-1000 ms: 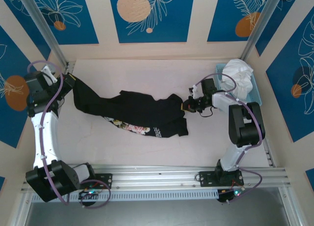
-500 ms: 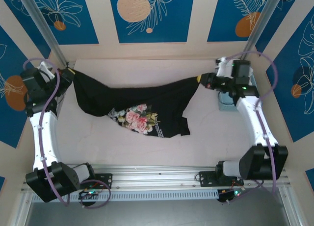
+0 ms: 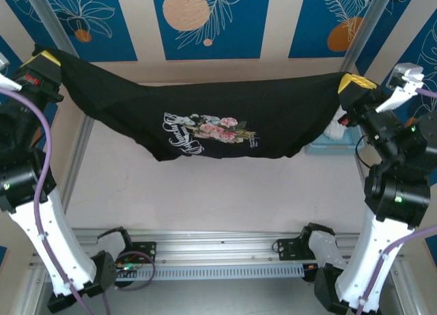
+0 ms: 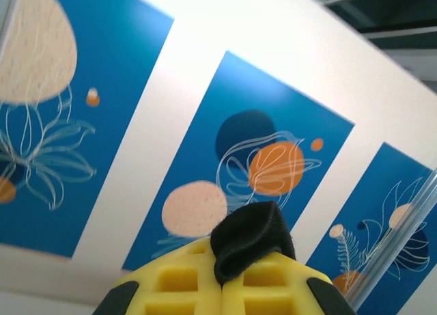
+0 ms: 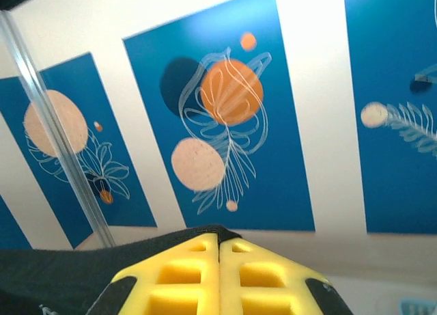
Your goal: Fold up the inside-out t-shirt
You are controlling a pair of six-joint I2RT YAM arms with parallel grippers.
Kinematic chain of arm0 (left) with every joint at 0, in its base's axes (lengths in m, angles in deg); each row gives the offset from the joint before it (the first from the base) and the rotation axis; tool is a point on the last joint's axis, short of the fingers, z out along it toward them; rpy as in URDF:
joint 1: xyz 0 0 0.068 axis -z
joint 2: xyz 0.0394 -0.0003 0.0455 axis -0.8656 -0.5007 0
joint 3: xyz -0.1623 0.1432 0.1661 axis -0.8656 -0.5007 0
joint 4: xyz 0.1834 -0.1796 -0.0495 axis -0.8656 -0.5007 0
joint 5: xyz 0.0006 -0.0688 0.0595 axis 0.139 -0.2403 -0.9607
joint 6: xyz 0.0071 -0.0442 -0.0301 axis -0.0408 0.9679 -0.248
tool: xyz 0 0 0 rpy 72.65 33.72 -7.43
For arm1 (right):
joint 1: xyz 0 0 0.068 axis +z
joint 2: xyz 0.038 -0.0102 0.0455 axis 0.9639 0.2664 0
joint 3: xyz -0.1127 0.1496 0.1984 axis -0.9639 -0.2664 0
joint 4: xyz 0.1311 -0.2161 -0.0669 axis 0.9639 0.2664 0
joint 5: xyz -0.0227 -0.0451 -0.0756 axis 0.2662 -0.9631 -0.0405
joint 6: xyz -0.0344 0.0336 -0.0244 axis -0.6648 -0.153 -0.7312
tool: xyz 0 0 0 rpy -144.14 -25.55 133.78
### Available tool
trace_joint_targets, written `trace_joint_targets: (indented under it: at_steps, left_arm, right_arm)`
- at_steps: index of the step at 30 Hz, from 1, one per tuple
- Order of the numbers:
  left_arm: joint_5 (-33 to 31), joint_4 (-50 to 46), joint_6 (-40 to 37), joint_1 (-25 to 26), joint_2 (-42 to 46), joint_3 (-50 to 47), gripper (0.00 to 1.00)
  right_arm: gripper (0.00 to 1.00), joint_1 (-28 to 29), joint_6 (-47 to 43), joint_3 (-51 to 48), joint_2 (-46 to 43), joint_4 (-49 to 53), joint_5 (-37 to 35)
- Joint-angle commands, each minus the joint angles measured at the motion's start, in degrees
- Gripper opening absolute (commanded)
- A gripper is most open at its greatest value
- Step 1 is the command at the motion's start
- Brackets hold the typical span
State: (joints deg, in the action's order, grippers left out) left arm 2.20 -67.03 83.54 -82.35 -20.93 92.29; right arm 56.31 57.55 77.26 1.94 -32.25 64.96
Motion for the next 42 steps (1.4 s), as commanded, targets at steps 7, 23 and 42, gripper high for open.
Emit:
trace_joint_targets:
  at_steps: [7,23,42]
  left_arm:
    - [-19.92,-6.46,-13.12,14.36,-17.38,-2.22,0.00]
    - [-15.02,-5.97,-3.02,9.38,-41.22,43.94,0.00]
    - [-27.32,1.99,-17.22,8.14,-6.66,22.14,0.00]
  right_arm:
    - [0.00,6.25,1.71,-10.29,13.26,-8.49,-4.63]
    - [0.00,10.56,-0.08,26.71,40.71,-6.38,-6.28]
    - [0.00,9.90,-6.56,11.58,6.66,-4.38,-15.38]
